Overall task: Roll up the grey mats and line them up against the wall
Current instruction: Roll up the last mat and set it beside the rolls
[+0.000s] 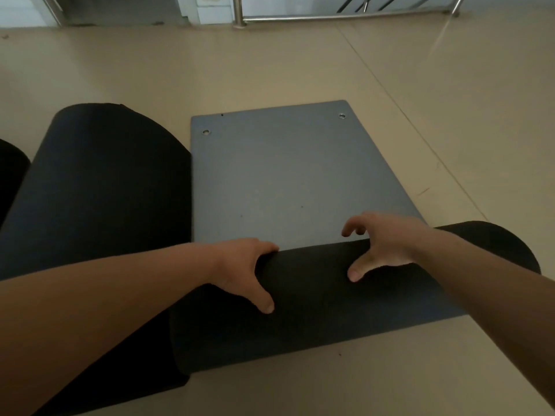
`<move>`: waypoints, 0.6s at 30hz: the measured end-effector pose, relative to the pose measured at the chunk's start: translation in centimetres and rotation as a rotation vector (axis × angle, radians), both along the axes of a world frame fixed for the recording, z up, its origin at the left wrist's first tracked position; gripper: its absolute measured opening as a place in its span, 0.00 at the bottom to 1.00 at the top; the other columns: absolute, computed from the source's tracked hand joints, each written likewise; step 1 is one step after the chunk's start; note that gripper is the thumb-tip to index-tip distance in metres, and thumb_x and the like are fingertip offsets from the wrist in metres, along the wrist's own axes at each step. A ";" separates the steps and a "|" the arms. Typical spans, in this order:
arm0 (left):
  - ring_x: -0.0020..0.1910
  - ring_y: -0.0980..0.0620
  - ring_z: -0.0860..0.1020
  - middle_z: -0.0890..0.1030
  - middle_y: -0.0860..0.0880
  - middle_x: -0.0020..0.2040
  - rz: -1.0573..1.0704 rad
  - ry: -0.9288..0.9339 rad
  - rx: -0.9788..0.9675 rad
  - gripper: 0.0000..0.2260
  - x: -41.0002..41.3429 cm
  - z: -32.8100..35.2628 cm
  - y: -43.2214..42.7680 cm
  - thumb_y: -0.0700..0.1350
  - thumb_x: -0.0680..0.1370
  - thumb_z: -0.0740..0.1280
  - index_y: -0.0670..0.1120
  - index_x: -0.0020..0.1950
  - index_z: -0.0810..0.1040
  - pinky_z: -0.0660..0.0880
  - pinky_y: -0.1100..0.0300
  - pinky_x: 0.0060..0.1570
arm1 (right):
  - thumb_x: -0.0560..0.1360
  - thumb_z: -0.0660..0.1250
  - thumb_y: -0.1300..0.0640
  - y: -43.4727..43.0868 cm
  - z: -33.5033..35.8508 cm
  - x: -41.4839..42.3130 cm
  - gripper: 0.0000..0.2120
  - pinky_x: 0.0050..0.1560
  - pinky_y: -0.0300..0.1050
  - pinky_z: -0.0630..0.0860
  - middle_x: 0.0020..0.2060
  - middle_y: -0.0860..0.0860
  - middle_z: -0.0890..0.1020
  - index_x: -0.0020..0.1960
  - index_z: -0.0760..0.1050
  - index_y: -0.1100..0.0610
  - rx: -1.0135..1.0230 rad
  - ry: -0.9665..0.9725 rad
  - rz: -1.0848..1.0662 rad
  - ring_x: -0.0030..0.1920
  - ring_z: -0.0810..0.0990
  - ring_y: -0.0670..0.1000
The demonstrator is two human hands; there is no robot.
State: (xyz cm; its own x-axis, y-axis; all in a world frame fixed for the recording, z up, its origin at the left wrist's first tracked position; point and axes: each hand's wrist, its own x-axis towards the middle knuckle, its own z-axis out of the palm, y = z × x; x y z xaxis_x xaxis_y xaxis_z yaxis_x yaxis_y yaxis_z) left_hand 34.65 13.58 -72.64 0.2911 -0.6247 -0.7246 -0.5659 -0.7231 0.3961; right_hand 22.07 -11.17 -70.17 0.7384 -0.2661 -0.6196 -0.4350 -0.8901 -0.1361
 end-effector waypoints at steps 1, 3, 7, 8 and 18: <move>0.74 0.47 0.69 0.67 0.53 0.77 -0.012 -0.113 -0.019 0.46 0.4 0.3 0.1 0.61 0.70 0.79 0.59 0.82 0.58 0.70 0.44 0.72 | 0.63 0.79 0.32 -0.1 -0.5 0.6 0.38 0.64 0.59 0.76 0.65 0.46 0.76 0.68 0.72 0.40 -0.058 -0.086 -0.020 0.64 0.76 0.54; 0.71 0.48 0.71 0.69 0.52 0.75 -0.064 -0.340 -0.086 0.39 0.6 1.3 0.4 0.62 0.74 0.74 0.58 0.81 0.61 0.73 0.47 0.69 | 0.66 0.74 0.28 0.0 -1.4 1.8 0.30 0.56 0.56 0.80 0.57 0.47 0.80 0.61 0.75 0.43 -0.197 -0.242 -0.054 0.56 0.79 0.52; 0.77 0.43 0.65 0.61 0.46 0.81 -0.213 -0.395 0.046 0.55 -1.3 0.7 1.2 0.73 0.68 0.73 0.53 0.85 0.49 0.69 0.43 0.73 | 0.75 0.68 0.30 1.8 -2.8 3.8 0.22 0.44 0.49 0.78 0.45 0.49 0.79 0.53 0.78 0.49 -0.387 -0.338 -0.072 0.46 0.79 0.51; 0.80 0.41 0.58 0.54 0.45 0.84 -0.221 -0.387 0.088 0.61 -1.9 0.1 1.5 0.74 0.65 0.74 0.52 0.85 0.42 0.64 0.40 0.76 | 0.76 0.67 0.32 2.3 -2.8 4.2 0.21 0.43 0.48 0.77 0.44 0.49 0.78 0.53 0.78 0.50 -0.402 -0.350 -0.041 0.46 0.78 0.52; 0.78 0.43 0.62 0.58 0.46 0.82 -0.166 -0.407 0.010 0.65 0.5 -2.9 1.3 0.72 0.61 0.77 0.52 0.84 0.42 0.65 0.43 0.76 | 0.53 0.80 0.26 4.6 -2.4 1.2 0.77 0.75 0.78 0.47 0.83 0.58 0.45 0.80 0.28 0.43 -0.365 0.115 0.336 0.81 0.43 0.69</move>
State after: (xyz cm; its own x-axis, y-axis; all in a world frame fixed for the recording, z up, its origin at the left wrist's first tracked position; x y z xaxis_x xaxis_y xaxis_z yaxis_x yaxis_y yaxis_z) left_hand 35.12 14.85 -75.52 0.4502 -0.6808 -0.5777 -0.7834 -0.6116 0.1104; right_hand 23.23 -6.59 -72.59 0.7527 -0.2398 -0.6131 -0.1102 -0.9640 0.2418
